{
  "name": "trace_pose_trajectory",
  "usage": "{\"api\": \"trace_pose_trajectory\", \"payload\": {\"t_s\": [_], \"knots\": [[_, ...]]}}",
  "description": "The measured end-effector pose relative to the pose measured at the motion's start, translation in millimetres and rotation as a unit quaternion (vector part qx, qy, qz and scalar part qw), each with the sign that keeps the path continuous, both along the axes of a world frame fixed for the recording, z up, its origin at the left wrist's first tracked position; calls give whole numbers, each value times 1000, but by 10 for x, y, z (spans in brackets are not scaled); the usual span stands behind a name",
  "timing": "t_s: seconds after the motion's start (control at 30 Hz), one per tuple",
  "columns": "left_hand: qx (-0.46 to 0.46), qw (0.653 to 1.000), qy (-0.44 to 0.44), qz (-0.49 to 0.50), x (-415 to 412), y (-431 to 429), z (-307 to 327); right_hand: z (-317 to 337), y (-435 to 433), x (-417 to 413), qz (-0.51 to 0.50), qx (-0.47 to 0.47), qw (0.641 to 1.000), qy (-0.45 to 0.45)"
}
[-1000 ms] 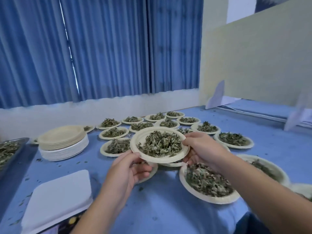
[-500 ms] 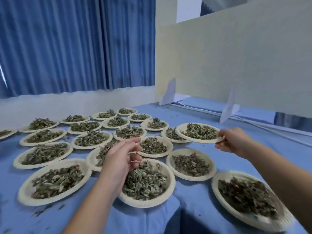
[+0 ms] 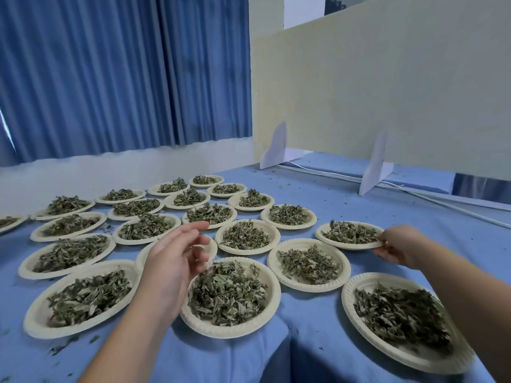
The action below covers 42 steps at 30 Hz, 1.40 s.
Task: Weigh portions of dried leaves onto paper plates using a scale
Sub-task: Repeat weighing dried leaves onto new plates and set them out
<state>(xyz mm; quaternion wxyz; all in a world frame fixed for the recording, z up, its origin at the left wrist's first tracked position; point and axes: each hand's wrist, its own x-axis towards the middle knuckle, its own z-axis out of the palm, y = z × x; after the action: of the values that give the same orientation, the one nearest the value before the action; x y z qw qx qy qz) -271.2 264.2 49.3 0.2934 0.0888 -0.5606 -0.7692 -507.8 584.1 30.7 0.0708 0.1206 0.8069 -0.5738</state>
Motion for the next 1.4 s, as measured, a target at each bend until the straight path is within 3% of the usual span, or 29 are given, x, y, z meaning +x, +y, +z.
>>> {"api": "trace_pose_trajectory", "payload": {"t_s": [0.17, 0.33, 0.57, 0.87, 1.13, 1.3, 1.4], "knots": [[-10, 1000, -3, -10, 14, 76, 42, 1, -20, 9, 17, 6, 1000, -19], [-21, 1000, -19, -13, 65, 123, 135, 119, 30, 125, 24, 77, 996, -27], [-33, 999, -36, -4, 320, 3, 225, 240, -353, 387, 51, 94, 994, 35], [-70, 988, -65, 118, 1223, -817, 342, 565, -2015, 1173, 235, -35, 970, 61], [-24, 934, -48, 353, 2505, -1831, 302, 723, -3663, 2512, 425, -136, 895, 21], [-116, 867, -141, 463, 2981, -2235, -72, 651, -4450, 3160, 499, -131, 857, 17], [-156, 856, -189, 456, 3037, -2357, -341, 591, -4869, 3429, 530, -90, 843, 31]]}}
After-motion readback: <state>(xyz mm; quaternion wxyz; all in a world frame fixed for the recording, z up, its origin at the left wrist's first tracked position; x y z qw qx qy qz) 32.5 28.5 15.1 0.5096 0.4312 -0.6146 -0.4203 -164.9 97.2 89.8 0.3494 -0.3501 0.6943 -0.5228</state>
